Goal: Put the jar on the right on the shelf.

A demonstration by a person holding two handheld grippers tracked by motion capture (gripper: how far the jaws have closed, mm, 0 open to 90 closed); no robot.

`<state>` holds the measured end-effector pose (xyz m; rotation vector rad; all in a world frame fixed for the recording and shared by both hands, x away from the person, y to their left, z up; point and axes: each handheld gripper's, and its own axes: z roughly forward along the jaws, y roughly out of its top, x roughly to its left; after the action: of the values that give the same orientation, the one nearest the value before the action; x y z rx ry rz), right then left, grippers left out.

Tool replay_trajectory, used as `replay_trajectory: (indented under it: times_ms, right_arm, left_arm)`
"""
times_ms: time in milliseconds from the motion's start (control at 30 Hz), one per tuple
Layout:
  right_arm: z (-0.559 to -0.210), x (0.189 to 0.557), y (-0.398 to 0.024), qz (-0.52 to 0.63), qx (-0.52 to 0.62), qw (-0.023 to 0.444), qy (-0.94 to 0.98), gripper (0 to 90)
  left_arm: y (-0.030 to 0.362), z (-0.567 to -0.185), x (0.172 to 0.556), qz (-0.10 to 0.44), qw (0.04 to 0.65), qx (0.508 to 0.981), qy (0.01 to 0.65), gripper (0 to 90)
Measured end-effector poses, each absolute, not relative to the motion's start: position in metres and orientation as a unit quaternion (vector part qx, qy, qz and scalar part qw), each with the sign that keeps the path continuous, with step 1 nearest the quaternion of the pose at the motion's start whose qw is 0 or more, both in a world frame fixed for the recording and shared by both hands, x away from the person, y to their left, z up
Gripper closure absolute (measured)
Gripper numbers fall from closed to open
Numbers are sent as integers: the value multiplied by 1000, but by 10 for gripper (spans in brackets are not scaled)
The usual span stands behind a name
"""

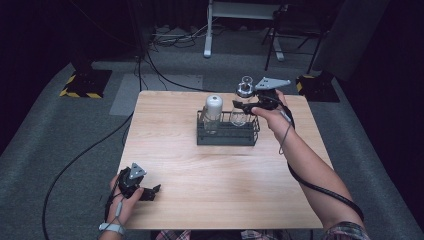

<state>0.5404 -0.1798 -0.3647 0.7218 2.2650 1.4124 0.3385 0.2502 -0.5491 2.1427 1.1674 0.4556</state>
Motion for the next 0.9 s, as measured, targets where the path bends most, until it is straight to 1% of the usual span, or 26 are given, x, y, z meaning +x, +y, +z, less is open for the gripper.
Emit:
replay_trajectory:
  times_ms: [467, 900]
  right_arm:
    - [-390, 546, -176, 493, 266, 176, 810, 314]
    - [-407, 552, -181, 486, 280, 179, 809, 314]
  left_arm:
    - [250, -549, 338, 174, 324, 817, 445, 0]
    - [250, -549, 338, 174, 324, 816, 445, 0]
